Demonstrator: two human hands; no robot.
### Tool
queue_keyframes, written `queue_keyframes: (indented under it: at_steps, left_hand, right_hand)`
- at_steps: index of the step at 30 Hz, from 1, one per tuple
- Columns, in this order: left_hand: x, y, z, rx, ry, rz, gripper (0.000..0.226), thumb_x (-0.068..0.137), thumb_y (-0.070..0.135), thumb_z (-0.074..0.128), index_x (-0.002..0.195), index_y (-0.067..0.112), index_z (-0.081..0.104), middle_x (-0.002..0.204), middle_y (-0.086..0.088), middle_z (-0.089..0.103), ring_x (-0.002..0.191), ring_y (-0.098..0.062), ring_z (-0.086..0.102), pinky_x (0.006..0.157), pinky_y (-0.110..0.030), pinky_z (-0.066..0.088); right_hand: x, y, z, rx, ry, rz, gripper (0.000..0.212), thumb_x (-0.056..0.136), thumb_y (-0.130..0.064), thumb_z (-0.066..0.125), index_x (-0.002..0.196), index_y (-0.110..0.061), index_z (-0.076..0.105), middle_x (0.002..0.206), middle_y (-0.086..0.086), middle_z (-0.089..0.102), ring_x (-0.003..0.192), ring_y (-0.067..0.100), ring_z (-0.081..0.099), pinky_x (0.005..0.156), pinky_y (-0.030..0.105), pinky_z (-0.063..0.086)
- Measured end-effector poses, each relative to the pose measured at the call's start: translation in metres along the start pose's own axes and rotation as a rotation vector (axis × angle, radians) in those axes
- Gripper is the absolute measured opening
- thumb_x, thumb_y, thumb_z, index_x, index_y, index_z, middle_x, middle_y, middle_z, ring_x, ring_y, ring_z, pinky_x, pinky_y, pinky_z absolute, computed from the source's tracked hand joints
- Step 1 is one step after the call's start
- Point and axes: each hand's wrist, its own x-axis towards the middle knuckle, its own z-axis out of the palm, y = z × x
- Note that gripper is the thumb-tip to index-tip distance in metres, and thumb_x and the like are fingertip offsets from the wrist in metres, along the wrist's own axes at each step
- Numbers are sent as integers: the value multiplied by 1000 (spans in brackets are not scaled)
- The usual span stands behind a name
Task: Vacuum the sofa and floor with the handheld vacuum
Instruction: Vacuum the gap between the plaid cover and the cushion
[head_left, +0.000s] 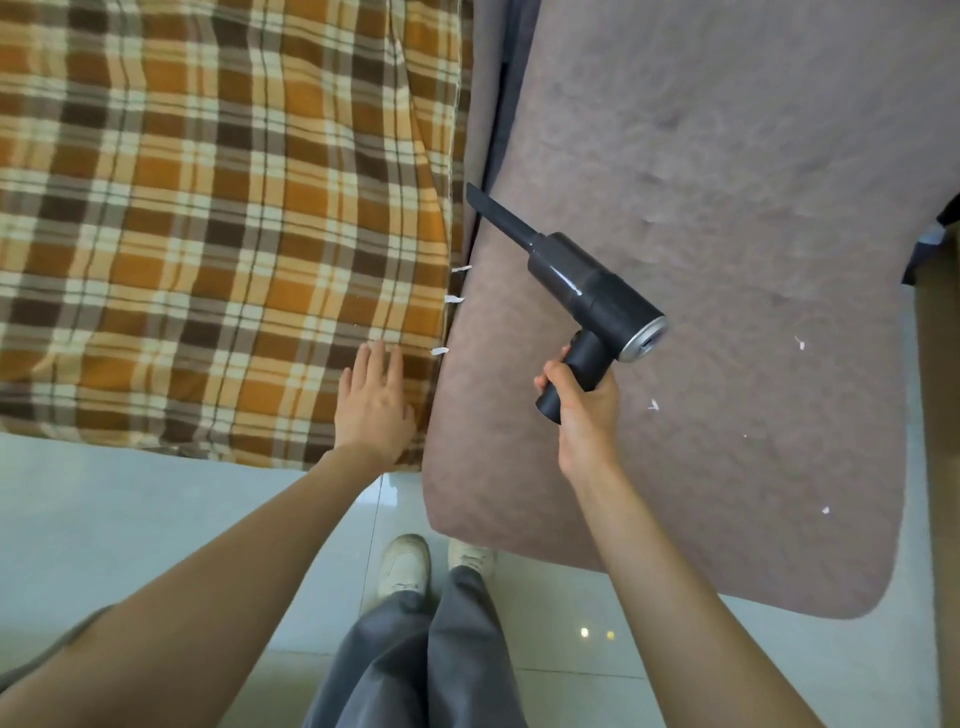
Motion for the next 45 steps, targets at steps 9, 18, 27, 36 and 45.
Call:
queue_keyframes:
  at_steps: [9,18,27,36,45]
  left_hand:
    - [32,-37,55,255,-9,-4,74,97,37,36,152,10,-5,159,-15,-10,147,-34,-9,118,-53,6]
    - [35,-40,65,321,24,5,75,97,41,32,151,12,-13,159,-14,-16,146,-35,-12,119,-53,4]
    - [37,-44,64,351,7,21,73,101,41,28,150,13,-17,158,-14,-20,146,-35,-14,119,-51,4]
    - [37,-43,62,368,-6,12,73,101,42,27,150,13,-19,158,-14,-21,146,-35,-15,119,-51,4]
    - [38,-41,63,373,-14,-1,74,101,40,28,149,13,-21,157,-14,-22,145,-35,-16,119,-52,3]
  right_hand:
    - [2,48,2,-222,67,-37,27,80,1,63,88,-24,56,79,0,57,72,20,54,65,27,49]
    - [-10,60,-2,-328,86,-108,25,79,0,65,82,-22,54,71,-3,57,52,2,50,52,16,44]
    - [-11,67,8,-453,87,-158,20,74,-11,68,86,-21,56,72,-6,60,63,16,55,63,33,48]
    - [-13,64,14,-504,119,-248,28,77,-7,69,100,-19,57,79,-18,59,72,-3,57,60,6,40]
    - [2,66,21,-526,113,-260,26,74,-6,69,92,-20,55,75,-13,59,68,8,56,57,7,38]
